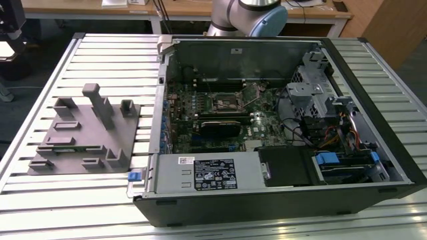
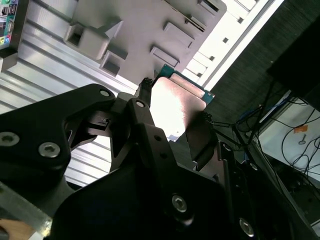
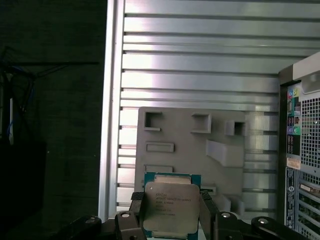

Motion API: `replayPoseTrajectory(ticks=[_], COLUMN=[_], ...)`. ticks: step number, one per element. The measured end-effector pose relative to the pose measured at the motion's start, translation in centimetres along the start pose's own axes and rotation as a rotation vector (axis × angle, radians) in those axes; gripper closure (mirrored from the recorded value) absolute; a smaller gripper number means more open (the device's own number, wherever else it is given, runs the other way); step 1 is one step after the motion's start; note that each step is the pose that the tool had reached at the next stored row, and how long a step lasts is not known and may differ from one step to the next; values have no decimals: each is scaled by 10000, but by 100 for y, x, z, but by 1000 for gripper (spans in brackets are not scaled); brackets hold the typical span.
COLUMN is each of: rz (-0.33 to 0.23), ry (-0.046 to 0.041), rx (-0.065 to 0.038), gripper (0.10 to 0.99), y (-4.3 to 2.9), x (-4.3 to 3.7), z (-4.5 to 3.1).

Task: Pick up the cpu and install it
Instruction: 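Pick up the cpu and move it towards the insertion slot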

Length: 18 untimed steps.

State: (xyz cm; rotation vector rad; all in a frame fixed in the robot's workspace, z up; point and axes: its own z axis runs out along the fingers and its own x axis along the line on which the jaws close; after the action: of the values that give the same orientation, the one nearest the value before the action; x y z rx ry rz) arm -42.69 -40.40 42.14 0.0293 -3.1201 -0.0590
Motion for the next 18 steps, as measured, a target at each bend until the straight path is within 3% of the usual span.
replayPoseTrajectory(ticks=[18], rz=[0], ry=[0], rx=[0], gripper=[557], y=[-2], x=[-100], z=[-2])
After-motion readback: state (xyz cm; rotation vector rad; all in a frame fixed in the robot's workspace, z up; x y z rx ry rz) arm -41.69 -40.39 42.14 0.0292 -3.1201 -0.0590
